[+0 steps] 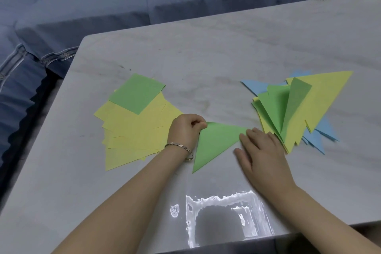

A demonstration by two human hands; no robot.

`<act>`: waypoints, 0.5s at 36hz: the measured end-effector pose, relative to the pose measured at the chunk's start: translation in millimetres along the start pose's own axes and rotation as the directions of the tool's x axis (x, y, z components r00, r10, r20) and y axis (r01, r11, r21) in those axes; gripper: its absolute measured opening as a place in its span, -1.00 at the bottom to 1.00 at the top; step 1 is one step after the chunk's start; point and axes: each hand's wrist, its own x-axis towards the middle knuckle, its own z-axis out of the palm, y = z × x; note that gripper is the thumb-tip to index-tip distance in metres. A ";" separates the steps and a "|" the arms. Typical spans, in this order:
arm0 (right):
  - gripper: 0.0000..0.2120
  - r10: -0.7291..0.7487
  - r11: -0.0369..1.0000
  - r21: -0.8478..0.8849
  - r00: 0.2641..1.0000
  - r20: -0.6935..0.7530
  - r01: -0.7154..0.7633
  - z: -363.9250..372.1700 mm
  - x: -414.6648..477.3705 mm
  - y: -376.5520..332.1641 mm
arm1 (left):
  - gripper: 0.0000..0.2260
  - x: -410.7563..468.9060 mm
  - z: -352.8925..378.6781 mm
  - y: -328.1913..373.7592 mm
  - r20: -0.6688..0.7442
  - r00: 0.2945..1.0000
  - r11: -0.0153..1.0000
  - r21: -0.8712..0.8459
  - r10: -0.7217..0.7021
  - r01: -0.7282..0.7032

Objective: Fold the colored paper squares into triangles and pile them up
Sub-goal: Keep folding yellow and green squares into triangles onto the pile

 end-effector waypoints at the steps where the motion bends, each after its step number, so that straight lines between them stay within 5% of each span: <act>1: -0.47 -0.041 0.999 0.000 0.999 0.023 0.041 -1.0 -2.6 -2.6 | -0.92 0.3 -0.1 -0.1 0.001 1.000 1.000 0.002 -0.001 0.001; 4: -0.41 -0.185 0.982 0.052 0.979 0.087 0.181 -2.7 -10.4 -19.9 | -0.92 1.0 -0.5 -0.3 -0.008 1.000 1.000 0.001 -0.001 0.001; 10: -0.66 -0.404 0.909 0.161 0.909 0.102 0.386 11.0 -27.9 -60.7 | -0.92 -0.1 -1.1 1.4 -0.009 1.000 1.000 0.001 -0.004 0.004; 18: -0.62 -0.349 0.911 0.288 0.925 0.151 0.296 5.9 -33.6 -58.2 | -0.92 -3.1 -1.3 1.7 -0.019 0.998 0.997 -0.052 -0.058 0.057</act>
